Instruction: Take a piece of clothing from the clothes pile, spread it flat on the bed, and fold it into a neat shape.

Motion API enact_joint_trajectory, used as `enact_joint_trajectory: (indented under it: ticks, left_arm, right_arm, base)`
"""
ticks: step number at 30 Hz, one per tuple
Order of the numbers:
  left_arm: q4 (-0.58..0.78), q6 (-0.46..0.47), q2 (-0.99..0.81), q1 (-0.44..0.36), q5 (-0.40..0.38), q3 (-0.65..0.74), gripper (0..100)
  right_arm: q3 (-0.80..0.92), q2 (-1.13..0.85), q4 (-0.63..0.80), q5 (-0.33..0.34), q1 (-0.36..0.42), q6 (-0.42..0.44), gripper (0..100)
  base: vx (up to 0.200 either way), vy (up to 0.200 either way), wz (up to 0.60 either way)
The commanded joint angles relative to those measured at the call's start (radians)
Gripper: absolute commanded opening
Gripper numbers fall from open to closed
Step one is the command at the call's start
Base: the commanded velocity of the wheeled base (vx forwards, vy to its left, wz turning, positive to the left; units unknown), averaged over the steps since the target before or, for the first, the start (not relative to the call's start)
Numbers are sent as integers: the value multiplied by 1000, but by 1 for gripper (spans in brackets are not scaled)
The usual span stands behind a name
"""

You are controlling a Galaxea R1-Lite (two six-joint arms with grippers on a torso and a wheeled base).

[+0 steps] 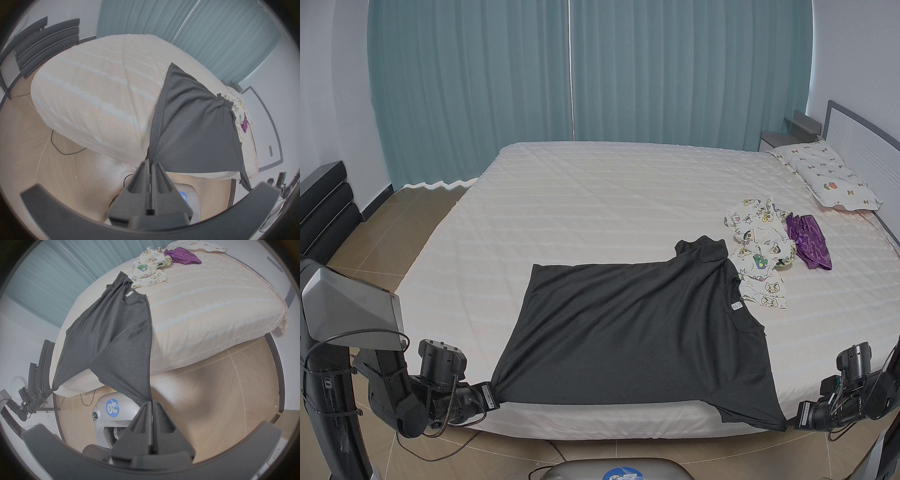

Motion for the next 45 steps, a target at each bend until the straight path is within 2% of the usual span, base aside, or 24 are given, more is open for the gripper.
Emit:
enact_joint_trajectory:
  ticks: [1,9,11,16,23,28,33,36,44,45]
  left_arm:
    - [6,19,1,-34,2,34,0]
    - [13,48,-8,-62,37,63,0]
    - [64,50,-14,-86,51,67,0]
    - [118,50,-22,-106,51,58,0]
    - [122,38,-137,-97,48,37,0]
    - [135,31,-211,-53,48,-51,0]
    - [202,-15,-218,-31,48,-130,0]
    - [253,-79,-254,-31,48,-169,0]
    - [339,-97,-258,-27,52,-198,0]
    - [339,-130,-257,-20,54,-198,0]
  right_arm:
    - [17,-17,2,0,-3,3,0]
    - [17,-17,11,-11,-5,4,0]
    - [17,-16,25,-34,-5,1,0]
    - [17,-40,57,-38,-5,-2,0]
    - [-4,-120,-52,-11,-2,9,0]
    - [-99,-149,-64,-8,7,10,0]
    - [-179,-177,-67,-9,13,13,0]
    - [-231,-212,-64,-9,12,13,0]
    - [-271,-227,-65,-9,26,13,0]
    - [-276,-241,-65,-9,26,13,0]
  base:
    - [0,0,0]
    - [0,0,0]
    - [0,0,0]
    - [0,0,0]
    - [0,0,0]
    - [0,0,0]
    - [0,0,0]
    - [0,0,0]
    - [0,0,0]
    - [0,0,0]
